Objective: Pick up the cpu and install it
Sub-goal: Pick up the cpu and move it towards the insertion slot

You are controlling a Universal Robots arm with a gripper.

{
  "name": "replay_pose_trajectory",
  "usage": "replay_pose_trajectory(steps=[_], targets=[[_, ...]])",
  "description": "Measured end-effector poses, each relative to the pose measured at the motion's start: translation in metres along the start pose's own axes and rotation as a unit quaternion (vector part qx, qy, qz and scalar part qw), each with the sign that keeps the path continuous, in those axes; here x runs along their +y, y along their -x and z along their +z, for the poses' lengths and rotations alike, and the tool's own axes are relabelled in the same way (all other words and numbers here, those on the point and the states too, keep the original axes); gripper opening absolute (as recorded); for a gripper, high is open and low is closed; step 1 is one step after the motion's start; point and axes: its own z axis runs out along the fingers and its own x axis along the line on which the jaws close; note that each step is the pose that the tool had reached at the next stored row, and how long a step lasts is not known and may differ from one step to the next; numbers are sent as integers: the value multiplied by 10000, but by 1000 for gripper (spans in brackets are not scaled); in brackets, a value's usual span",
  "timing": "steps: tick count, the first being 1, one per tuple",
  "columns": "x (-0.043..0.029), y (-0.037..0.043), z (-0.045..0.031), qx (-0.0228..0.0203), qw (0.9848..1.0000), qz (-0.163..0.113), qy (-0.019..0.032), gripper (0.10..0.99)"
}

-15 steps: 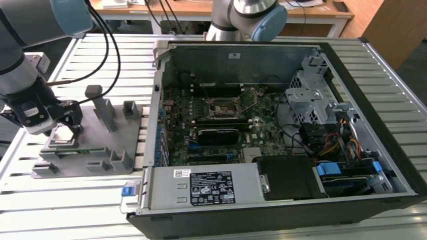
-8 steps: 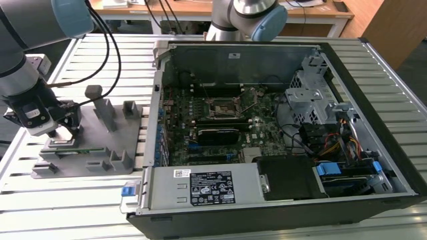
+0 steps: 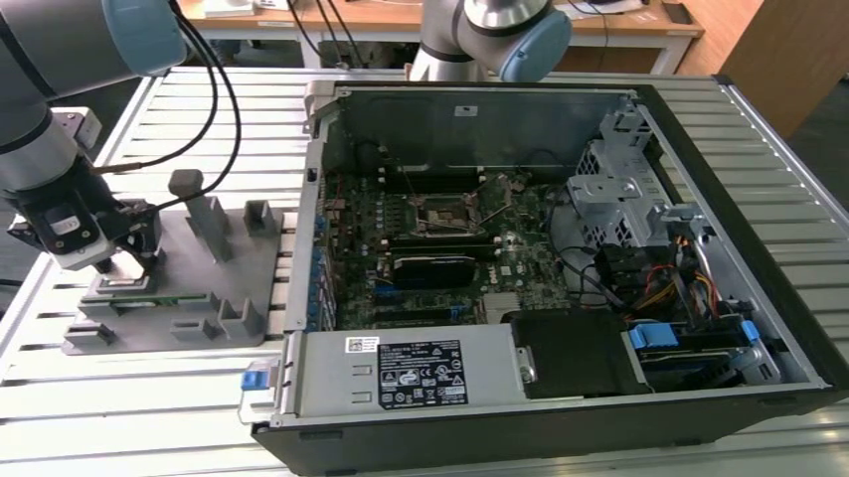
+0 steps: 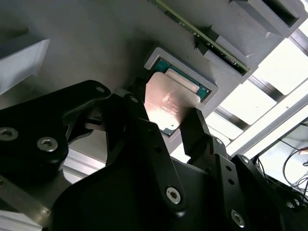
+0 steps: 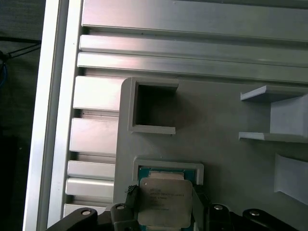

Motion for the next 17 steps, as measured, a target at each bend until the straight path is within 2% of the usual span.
replay_pose_trajectory(steps=[8, 9, 13, 17], targets=[[5, 1, 1, -1, 10000, 0, 0, 545], [6, 0, -6, 0, 10000, 0, -1, 608], [4, -6, -22, -18, 10000, -1, 0, 608], [-8, -17, -24, -18, 10000, -1, -2, 608]])
